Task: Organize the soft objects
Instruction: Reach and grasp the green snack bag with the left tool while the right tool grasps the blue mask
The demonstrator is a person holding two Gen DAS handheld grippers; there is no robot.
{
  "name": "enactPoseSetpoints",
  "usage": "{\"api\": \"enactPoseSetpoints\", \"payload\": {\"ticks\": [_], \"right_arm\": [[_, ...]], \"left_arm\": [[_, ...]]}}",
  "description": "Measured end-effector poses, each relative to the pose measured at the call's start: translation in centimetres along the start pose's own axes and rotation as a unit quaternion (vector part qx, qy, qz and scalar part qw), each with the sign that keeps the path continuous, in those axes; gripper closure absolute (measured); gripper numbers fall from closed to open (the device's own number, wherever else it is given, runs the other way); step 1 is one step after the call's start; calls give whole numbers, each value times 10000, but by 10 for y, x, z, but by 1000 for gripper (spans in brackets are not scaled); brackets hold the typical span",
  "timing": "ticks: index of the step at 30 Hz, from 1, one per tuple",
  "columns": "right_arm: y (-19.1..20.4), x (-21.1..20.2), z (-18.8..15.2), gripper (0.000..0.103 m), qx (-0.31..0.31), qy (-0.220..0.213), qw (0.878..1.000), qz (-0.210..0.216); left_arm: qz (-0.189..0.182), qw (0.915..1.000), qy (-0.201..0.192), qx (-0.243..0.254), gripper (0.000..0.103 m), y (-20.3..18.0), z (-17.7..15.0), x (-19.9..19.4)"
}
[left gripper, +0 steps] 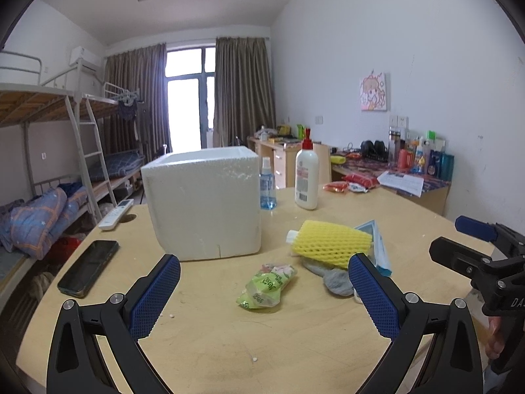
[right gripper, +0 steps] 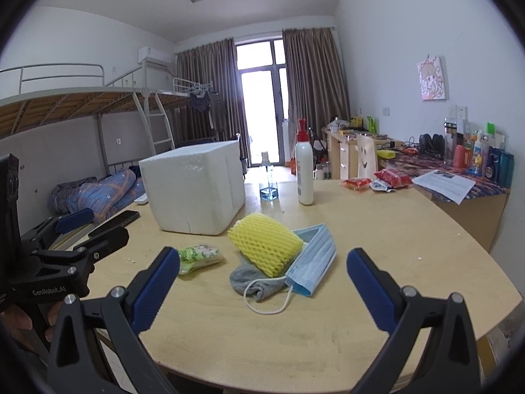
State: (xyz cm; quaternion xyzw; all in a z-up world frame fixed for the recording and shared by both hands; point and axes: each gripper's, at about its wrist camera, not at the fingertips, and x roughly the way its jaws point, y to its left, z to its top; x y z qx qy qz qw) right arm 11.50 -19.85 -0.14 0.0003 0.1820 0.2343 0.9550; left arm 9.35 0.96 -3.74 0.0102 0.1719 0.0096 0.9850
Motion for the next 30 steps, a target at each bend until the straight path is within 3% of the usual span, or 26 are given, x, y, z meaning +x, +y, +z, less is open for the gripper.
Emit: {"api": "enactPoseSetpoints", "payload": {"ticks": [19,30], "right_arm": [[-13,64,5,0,-103,744,9970,209],[-29,88,7,2,-152,1033,9945,-81]], "left_arm": [[-31,9947,1002,217,1,3,-2,71],[-101,9887,1470,265,1,7,-11,106]]}}
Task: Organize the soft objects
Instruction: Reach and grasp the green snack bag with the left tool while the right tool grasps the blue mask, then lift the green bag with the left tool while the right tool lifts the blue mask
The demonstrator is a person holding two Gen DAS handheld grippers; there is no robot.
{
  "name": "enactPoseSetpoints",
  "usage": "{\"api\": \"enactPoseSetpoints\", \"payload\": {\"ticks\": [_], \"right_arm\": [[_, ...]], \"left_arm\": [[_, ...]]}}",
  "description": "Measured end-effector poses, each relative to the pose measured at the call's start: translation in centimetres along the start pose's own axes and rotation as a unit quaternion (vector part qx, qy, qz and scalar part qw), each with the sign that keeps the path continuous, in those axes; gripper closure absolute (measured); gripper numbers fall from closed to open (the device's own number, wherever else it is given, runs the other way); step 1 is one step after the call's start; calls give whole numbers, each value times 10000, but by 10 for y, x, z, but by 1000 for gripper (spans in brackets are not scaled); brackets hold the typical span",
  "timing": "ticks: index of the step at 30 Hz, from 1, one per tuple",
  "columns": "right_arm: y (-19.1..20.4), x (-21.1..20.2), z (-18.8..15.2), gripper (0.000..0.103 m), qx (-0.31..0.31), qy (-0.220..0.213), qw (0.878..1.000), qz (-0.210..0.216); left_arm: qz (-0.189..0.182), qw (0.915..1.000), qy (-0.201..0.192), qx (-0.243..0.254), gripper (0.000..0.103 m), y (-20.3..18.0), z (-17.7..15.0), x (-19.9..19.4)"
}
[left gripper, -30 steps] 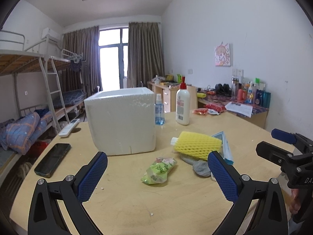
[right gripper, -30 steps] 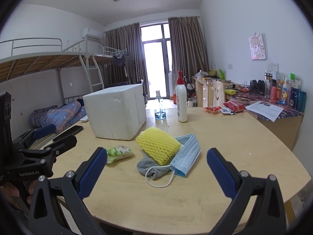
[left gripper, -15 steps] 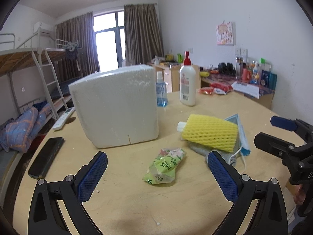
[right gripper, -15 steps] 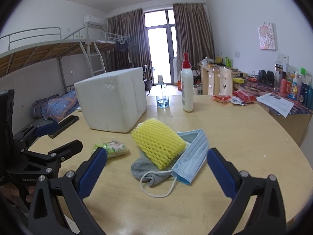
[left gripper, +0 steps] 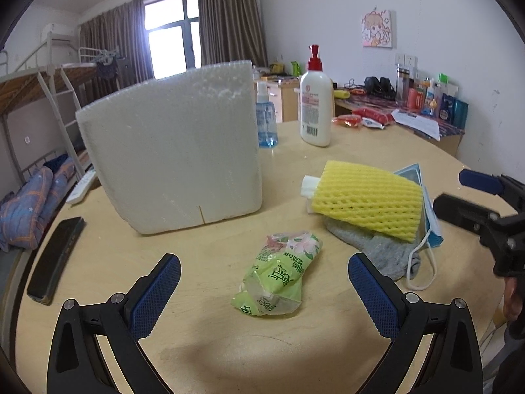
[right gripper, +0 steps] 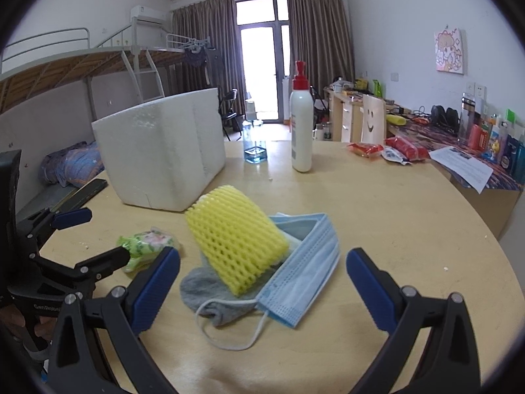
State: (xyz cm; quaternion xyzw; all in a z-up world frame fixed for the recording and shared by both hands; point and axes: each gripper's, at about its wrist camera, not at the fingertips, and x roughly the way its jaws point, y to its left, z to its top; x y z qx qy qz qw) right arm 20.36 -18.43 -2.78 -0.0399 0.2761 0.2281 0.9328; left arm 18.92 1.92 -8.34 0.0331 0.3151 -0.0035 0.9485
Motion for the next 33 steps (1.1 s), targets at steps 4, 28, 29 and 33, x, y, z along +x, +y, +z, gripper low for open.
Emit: {"api": "enactPoseSetpoints", "payload": {"ticks": [4,28,29,33], "right_arm": [[-9,5,1,4,69,90,9999,-108],[-54,49,6,50,735,1053,9909,-412],[-54,50,7,52,727,1060,9908,-418],[-54,55,8,61,709,1112,9900,-506]], "left_arm": [[-28,9999,101,29,2,0,0,6],[-612,9923,1061,-182,53,3,-1,40],[-608,9924,1057,-181,56,3,-1,39],[-618,9925,1045,-119,63,1,-1,38]]}}
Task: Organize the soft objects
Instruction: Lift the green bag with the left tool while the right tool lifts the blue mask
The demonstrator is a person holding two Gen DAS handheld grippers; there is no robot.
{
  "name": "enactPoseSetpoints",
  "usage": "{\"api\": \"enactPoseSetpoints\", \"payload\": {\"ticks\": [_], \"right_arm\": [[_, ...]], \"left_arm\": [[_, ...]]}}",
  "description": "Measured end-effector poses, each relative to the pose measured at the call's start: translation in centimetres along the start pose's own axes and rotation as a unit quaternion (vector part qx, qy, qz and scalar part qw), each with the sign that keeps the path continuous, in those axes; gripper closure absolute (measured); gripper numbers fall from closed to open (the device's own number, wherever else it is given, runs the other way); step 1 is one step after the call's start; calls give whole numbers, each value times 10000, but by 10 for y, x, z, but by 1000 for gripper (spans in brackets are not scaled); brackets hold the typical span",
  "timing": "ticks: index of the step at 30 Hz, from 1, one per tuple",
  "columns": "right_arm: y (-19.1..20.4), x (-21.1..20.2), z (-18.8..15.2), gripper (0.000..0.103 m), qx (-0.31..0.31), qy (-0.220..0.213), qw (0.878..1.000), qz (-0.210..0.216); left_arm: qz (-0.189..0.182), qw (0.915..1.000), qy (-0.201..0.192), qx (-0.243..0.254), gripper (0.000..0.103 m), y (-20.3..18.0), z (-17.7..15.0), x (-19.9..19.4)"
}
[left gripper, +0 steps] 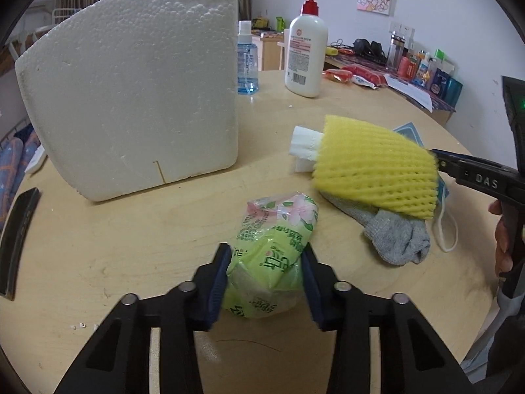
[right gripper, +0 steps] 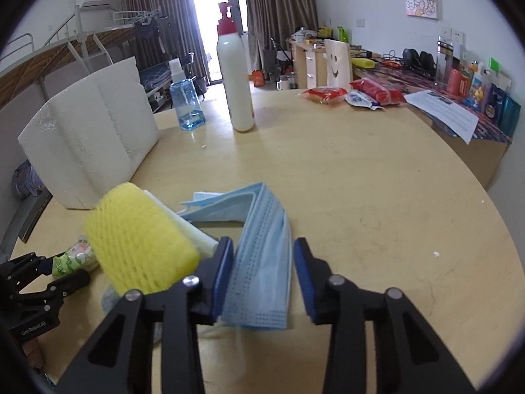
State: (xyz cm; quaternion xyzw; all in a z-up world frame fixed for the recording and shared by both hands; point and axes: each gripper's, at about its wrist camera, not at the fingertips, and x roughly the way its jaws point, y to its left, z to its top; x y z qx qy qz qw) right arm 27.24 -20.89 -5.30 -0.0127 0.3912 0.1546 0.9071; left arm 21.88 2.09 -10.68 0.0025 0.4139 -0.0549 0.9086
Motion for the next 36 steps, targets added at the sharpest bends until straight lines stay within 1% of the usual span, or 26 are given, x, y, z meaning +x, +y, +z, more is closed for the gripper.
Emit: {"api": "enactPoseSetpoints", "payload": {"ticks": [4,8,10,12,13,14,15,16,17,19,21,25,27,29,32,36], "right_arm": [[-1,7,1,61,28,110,9999,-109],[0,13,0,61,-8,217,9996,-204],[0,13,0,68,-34,232,9996,-171],[2,13,-1,70,-81,237,9995,-198],[3,13,-1,80,-115,245,9994,-225],[3,12,-1,84,-137,216,9993,-272],[4,11,-1,88,-164,182,9993,-277],[5,9,-1,89,-201,121,9995,-187],[5,6,-1,89,-198,35,9998,-69],[7,2,-1,89,-237,-47,9996,-116],[7,-3,-2,89,-184,-155,9997,-70],[-1,-14,-1,89,90,-336,9994,12],[-5,-22,2,89,229,-503,9985,62],[-9,-35,5,89,331,-741,9967,79],[-14,-51,8,89,481,-974,9940,88],[-18,-66,12,89,533,-1201,9913,97]], "left_arm": [[-11,10000,-7,30,67,0,0,0],[-43,10000,-20,27,67,1,-1,0],[-51,10000,-26,25,67,1,-1,0],[-50,10000,-28,17,67,1,-1,-1],[-41,10000,-27,28,67,1,-2,-1],[-41,10000,-28,33,67,0,-2,-1],[-47,10000,-26,36,67,0,-1,0],[-77,10000,-27,26,68,0,0,0],[-101,9999,-28,24,71,0,0,0],[-192,9998,-30,22,74,1,0,0],[-198,9998,-102,-7,77,2,0,-3],[-160,9991,-400,-27,78,4,-1,-16],[-92,9982,-592,-1,78,4,-1,-25],[-148,9966,-804,-45,78,5,-1,-36],[-156,9944,-1041,-22,78,4,-2,-50],[-183,9924,-1220,25,78,1,-5,-63]]}}
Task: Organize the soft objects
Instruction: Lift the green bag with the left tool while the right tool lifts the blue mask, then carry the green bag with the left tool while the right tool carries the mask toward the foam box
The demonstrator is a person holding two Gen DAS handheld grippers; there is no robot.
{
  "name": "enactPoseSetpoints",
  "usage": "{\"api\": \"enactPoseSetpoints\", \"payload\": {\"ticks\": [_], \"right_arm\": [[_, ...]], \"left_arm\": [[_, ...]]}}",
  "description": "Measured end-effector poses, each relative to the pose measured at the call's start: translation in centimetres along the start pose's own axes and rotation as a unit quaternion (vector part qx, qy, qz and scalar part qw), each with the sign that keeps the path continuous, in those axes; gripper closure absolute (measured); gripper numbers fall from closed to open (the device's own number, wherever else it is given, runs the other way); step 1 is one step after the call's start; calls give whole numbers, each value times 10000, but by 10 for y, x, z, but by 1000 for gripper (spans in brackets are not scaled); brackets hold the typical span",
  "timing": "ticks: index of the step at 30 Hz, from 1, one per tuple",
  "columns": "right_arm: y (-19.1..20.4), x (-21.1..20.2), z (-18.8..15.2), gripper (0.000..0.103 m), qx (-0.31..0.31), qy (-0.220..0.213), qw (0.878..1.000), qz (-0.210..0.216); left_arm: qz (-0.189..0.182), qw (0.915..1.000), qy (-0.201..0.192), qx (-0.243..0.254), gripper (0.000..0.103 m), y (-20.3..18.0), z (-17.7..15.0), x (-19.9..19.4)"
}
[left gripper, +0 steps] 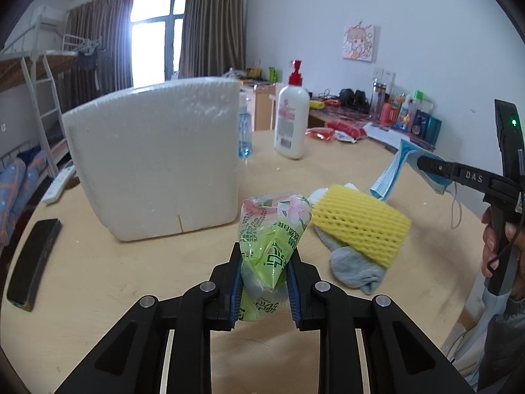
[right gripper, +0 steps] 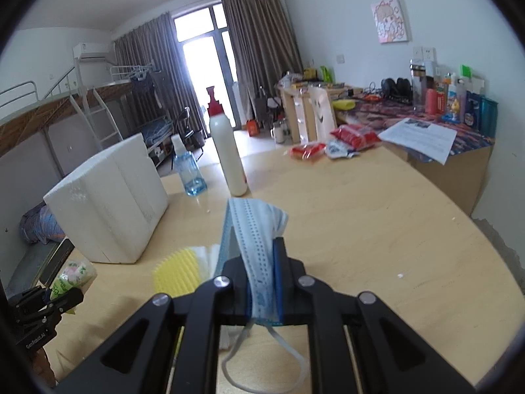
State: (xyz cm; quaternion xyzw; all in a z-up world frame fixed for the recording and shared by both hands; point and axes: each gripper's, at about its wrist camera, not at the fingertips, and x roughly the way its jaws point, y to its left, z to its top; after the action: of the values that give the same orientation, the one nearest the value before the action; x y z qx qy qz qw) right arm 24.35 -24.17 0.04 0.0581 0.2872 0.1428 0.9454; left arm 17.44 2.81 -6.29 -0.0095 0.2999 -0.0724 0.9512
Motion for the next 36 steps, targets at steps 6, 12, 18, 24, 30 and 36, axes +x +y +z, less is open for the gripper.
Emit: {"api": "enactPoseSetpoints", "payload": {"ticks": [6,12,18,24,30,36], "right_arm": [[1,-17,11,89,-33,-300,9995,20],[5,-45,24,89,-104,-718,9974,53],[13,-61,20,89,-186,-865,9958,235],[20,-70,9,89,-316,-909,9946,385],[22,-72,1,89,-279,-857,9945,526],[27,-74,-8,89,-344,-844,9935,675]], "left_arm": [[-36,9999,-118,15,78,-3,-2,-12],[-23,9996,-280,18,78,-3,-4,-27],[3,9988,-497,11,78,-4,-2,-41],[52,9978,-666,23,78,-7,-1,-54],[87,9967,-798,73,78,-10,0,-65],[175,9954,-941,93,78,-10,-2,-76]]}}
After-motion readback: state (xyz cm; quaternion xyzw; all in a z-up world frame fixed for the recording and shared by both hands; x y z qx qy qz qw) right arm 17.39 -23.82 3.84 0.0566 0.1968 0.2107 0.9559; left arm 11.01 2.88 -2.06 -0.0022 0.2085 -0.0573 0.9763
